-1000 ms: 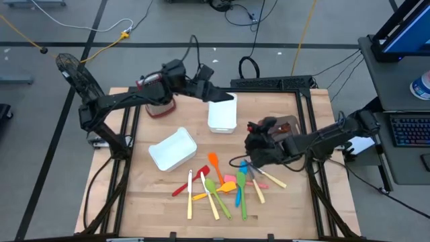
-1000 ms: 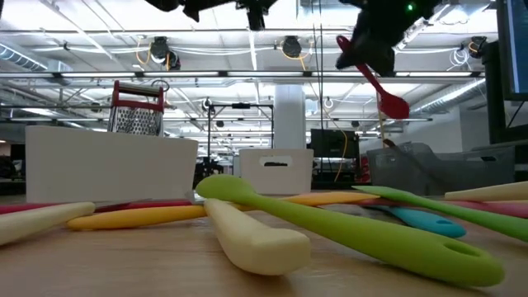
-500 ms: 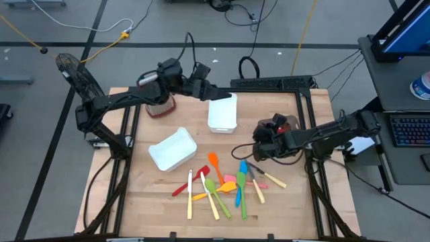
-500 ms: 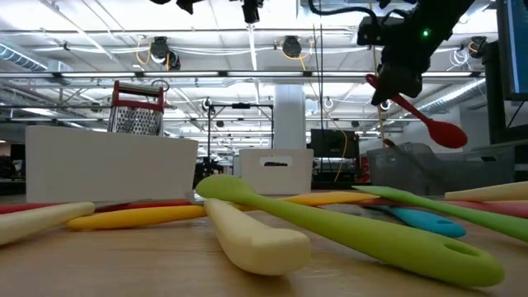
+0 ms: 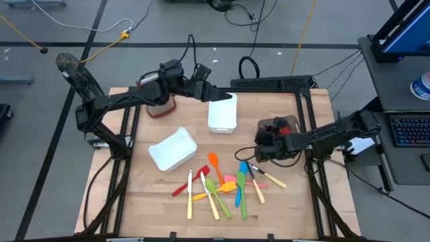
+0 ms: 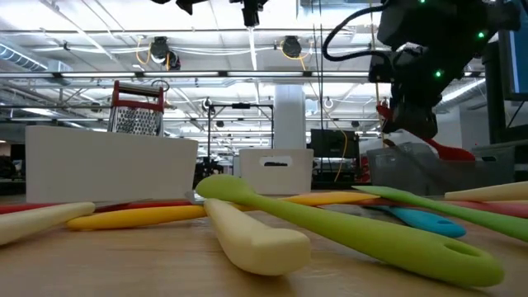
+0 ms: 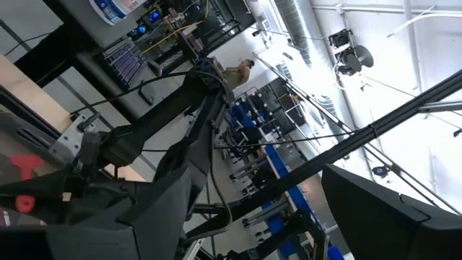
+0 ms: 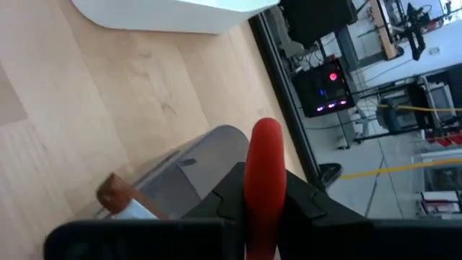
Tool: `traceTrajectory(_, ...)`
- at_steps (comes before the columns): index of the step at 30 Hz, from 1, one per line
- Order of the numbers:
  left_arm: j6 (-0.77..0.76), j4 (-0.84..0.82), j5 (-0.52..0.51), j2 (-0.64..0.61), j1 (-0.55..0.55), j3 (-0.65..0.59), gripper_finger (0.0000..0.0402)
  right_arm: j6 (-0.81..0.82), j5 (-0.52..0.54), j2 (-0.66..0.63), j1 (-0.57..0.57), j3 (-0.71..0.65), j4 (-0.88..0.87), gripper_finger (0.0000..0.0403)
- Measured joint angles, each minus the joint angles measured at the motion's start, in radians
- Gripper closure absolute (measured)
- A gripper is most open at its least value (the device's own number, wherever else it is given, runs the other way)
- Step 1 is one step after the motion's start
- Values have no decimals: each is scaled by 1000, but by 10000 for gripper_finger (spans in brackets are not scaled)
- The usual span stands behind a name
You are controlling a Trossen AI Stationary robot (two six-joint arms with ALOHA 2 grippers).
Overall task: Pick & Place Kitchen Items
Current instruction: Put the red serving spoon into the black bin
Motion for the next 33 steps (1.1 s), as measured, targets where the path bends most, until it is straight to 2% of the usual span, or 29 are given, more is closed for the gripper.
traceTrajectory(7, -1, 0, -1, 0, -13, 0, 91, -28, -3, 0, -12, -26, 48, 369)
traceTrajectory(11, -2, 0, -1, 0, -23, 0, 86, -19, -3, 0, -32, -46, 47, 349)
traceTrajectory(14, -3, 1, -1, 0, -26, 0, 82, -21, -4, 0, -41, -63, 48, 353)
traceTrajectory(18, -3, 0, 0, 0, -30, 0, 80, -27, -47, 0, -41, -72, 48, 370)
traceTrajectory(21, -3, 1, 0, 0, -30, 0, 83, -29, -88, 0, -40, -72, 58, 365)
traceTrajectory(28, -3, 0, 2, 0, -30, 0, 88, -27, -158, -1, -38, -72, 66, 293)
traceTrajectory(33, -1, 0, 9, 0, -29, 0, 79, -28, -170, -11, -18, -72, 61, 248)
